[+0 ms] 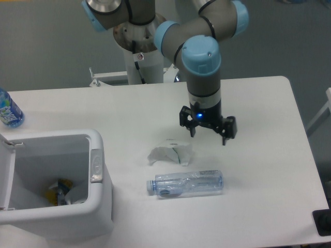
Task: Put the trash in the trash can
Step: 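Lower the open gripper down onto the crumpled white paper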
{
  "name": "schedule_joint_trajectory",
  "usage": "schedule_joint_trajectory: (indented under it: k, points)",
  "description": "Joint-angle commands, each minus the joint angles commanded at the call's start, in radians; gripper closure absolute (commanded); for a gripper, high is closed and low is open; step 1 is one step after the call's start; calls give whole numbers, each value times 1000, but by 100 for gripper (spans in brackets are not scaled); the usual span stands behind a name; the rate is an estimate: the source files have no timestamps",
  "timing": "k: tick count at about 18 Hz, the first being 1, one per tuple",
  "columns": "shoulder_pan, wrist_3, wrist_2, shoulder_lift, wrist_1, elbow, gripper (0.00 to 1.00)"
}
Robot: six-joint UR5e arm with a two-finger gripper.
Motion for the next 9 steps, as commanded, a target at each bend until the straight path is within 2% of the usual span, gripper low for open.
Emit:
schedule_joint_trajectory:
  k: [5,9]
  points:
    - [-22,8,-6,-12,2,-55,0]
    - [-60,0,-6,-54,8,-58,0]
